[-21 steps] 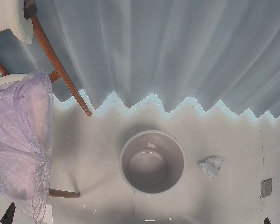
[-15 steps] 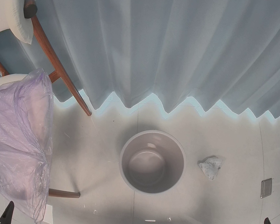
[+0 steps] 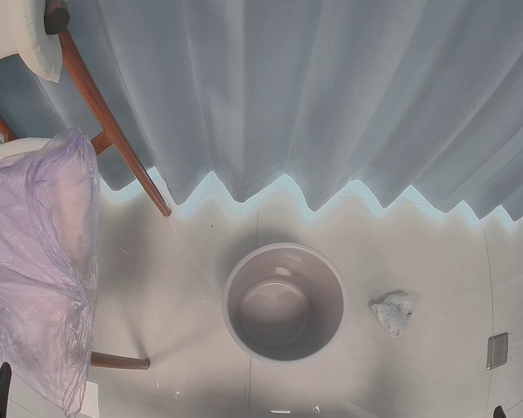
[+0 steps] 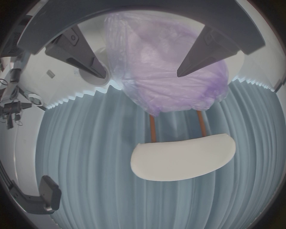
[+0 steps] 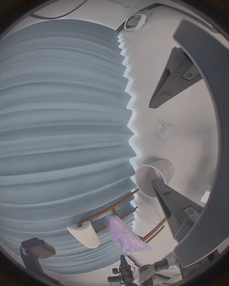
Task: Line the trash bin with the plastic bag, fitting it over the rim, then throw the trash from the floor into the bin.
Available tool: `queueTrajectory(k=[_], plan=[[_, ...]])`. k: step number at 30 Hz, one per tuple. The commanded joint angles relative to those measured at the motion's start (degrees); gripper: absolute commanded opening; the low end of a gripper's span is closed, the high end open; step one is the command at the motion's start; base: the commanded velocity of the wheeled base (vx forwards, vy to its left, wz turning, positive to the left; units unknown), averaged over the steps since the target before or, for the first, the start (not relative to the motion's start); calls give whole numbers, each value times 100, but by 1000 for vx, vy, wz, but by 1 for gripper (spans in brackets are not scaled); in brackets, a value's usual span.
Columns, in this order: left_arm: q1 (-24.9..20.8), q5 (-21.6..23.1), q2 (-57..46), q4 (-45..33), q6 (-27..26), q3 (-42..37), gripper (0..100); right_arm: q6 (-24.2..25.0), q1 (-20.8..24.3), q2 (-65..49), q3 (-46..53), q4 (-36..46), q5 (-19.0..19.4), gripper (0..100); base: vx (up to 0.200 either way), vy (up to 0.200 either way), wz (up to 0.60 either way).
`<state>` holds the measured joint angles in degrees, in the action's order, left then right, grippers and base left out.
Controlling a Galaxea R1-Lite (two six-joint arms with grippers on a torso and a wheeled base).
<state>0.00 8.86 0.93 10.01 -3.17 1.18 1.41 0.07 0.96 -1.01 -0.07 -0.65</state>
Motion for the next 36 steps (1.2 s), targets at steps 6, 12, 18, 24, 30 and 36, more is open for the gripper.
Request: queueTrajectory(k=[6,12,18,24,30,36], plan=[[-9,1232,180,-746,27,778,100,-1,1,-96,101,-10,3,100,0,0,0],[-44,2480,918,-816,36,1376,100,8,1,-96,101,-10,3,100,0,0,0],[-70,3807,1683,-807,62,1754,100,8,1,-96,101,-10,3,100,0,0,0],[-79,4844,1964,-799,484,1842,100,8,1,-96,101,-10,3,100,0,0,0],[-79,5029,2412,-781,862,2193,100,8,1,-96,101,-10,3,100,0,0,0],[35,4967,2948,-755,756,2351,100,8,1,-96,101,-10,3,100,0,0,0]])
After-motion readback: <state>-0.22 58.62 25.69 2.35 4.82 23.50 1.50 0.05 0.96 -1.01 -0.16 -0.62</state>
